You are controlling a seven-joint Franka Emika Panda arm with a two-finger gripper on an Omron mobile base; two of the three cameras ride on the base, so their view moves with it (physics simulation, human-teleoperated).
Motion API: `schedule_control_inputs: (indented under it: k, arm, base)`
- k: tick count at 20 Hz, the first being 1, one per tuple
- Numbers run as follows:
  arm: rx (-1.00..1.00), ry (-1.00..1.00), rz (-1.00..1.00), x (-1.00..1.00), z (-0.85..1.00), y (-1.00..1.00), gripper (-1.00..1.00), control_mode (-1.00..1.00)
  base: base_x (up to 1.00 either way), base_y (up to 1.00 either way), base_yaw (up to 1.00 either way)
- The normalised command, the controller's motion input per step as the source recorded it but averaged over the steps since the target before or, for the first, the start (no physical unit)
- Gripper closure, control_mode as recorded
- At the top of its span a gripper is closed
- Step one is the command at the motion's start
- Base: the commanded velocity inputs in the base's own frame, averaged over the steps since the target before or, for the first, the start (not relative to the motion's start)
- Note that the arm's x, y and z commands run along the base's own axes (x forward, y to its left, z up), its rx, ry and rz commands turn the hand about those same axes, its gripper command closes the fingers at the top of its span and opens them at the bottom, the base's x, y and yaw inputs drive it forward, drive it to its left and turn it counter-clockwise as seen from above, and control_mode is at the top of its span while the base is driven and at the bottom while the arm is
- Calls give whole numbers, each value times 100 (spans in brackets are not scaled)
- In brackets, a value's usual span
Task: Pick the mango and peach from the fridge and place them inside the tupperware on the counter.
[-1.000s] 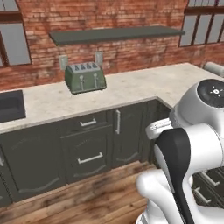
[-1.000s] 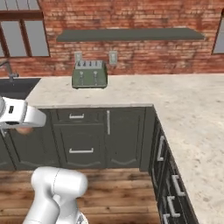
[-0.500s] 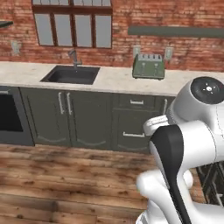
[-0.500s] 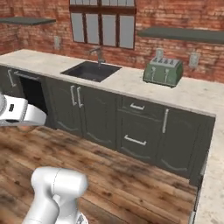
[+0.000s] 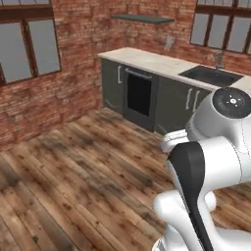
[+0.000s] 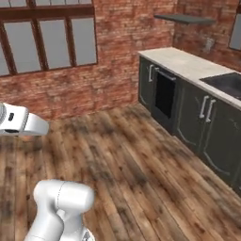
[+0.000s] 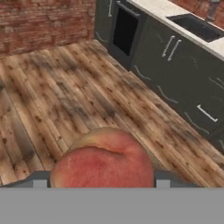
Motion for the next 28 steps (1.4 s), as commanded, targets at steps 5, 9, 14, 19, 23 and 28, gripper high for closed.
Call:
schedule_control_inputs:
  k: [5, 9, 14, 19, 23, 28]
  arm:
    - [0, 0, 0, 0, 0, 0, 100, 100]
    - [0, 0, 0, 0, 0, 0, 100, 100]
    - [0, 0, 0, 0, 0, 0, 100, 100]
    - [0, 0, 0, 0, 0, 0, 100, 100]
    - [0, 0, 0, 0, 0, 0, 100, 100]
    - [0, 0, 0, 0, 0, 0, 100, 100]
  base:
    - [-29, 56, 100]
    - [-2, 50, 100]
    - [1, 26, 100]
    - [53, -14, 100]
    - [100, -68, 85]
    - [100, -82, 62]
